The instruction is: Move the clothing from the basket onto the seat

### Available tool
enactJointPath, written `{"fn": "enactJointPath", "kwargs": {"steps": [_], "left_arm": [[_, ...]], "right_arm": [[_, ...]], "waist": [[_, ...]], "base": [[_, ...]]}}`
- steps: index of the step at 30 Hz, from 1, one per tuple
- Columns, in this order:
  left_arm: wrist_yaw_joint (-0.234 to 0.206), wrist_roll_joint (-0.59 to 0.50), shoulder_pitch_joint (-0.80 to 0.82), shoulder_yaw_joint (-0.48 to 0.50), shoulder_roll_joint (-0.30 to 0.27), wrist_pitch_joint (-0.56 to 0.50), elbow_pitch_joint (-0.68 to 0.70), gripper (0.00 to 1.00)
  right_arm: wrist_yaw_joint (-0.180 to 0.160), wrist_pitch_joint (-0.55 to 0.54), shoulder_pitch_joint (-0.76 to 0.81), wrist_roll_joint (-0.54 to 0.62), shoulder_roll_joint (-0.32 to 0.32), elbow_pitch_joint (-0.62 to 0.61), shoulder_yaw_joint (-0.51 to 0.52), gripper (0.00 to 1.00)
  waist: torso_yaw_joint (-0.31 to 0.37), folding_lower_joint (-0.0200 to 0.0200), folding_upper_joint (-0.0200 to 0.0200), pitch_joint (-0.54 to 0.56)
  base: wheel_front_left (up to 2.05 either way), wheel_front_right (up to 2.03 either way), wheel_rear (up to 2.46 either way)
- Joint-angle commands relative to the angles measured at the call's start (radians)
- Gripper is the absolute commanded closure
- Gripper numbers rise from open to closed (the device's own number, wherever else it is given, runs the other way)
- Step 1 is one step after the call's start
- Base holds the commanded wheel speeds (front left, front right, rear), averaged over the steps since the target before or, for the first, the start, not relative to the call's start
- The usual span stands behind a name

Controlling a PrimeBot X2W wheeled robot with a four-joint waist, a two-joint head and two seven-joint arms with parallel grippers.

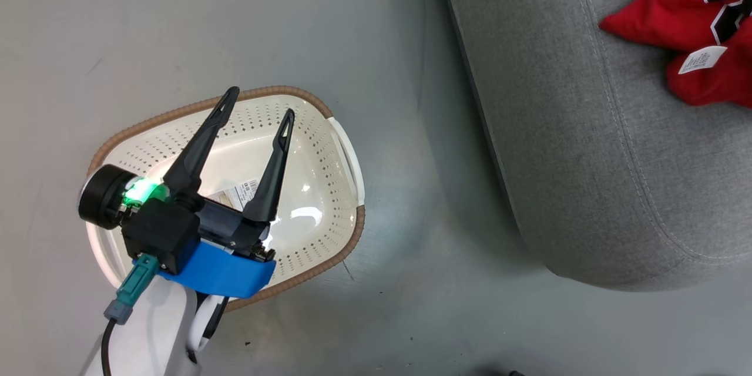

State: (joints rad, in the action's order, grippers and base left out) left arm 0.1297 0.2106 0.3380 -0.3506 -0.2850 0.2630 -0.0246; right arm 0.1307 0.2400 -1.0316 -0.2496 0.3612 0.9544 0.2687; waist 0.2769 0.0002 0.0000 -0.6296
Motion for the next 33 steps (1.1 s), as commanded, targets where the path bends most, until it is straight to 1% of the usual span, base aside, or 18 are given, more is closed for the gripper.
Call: {"fn": "enactJointPath", "kwargs": {"steps": [1, 2, 4, 11, 17, 25, 28, 33], "left_arm": [[0.001, 0.0, -0.002, 0.006, 0.002, 0.003, 0.001, 0.0], [0.001, 0.001, -0.002, 0.005, 0.004, 0.003, 0.0, 0.0], [0.001, 0.002, -0.003, 0.004, 0.01, 0.003, -0.002, 0.0], [0.001, 0.008, -0.006, 0.003, 0.026, 0.003, -0.021, 0.0], [0.001, 0.017, -0.014, 0.003, 0.051, 0.003, -0.038, 0.0], [0.001, 0.038, -0.061, 0.027, 0.098, 0.003, -0.074, 0.0], [0.001, 0.047, -0.09, 0.043, 0.121, 0.003, -0.092, 0.0], [0.001, 0.058, -0.136, 0.076, 0.149, 0.003, -0.117, 0.0]], "right_arm": [[0.0, 0.006, -0.001, 0.01, -0.007, 0.007, 0.005, 0.96], [0.0, 0.008, -0.004, 0.016, -0.008, 0.009, 0.006, 0.65], [0.0, 0.012, -0.007, 0.029, -0.011, 0.014, 0.009, 0.0], [0.0, 0.015, 0.014, 0.07, -0.022, 0.017, -0.002, 0.0], [0.0, 0.014, 0.06, 0.087, -0.031, 0.018, 0.001, 0.0], [0.0, -0.008, 0.157, 0.079, -0.026, 0.002, -0.019, 0.0], [0.0, -0.014, 0.211, 0.068, -0.016, -0.023, -0.043, 0.0], [0.0, -0.013, 0.303, 0.062, -0.031, -0.089, -0.076, 0.0]], "waist": [[-0.003, -0.0002, 0.0, 0.004], [-0.004, -0.0002, 0.0, 0.007], [-0.005, -0.0002, 0.0, 0.013], [-0.009, -0.0002, 0.0, 0.038], [-0.021, -0.0002, 0.0, 0.087], [-0.052, -0.0002, 0.0, 0.209], [-0.07, -0.0002, 0.0, 0.264], [-0.094, -0.0002, 0.0, 0.343]], "base": [[0.0, 0.0, 0.0], [0.0, 0.0, 0.0], [0.0, 0.0, 0.0], [0.0, 0.0, 0.0], [0.0, 0.0, 0.0], [0.0, 0.0, 0.0], [0.0, 0.0, 0.0], [0.0, 0.0, 0.0]]}}
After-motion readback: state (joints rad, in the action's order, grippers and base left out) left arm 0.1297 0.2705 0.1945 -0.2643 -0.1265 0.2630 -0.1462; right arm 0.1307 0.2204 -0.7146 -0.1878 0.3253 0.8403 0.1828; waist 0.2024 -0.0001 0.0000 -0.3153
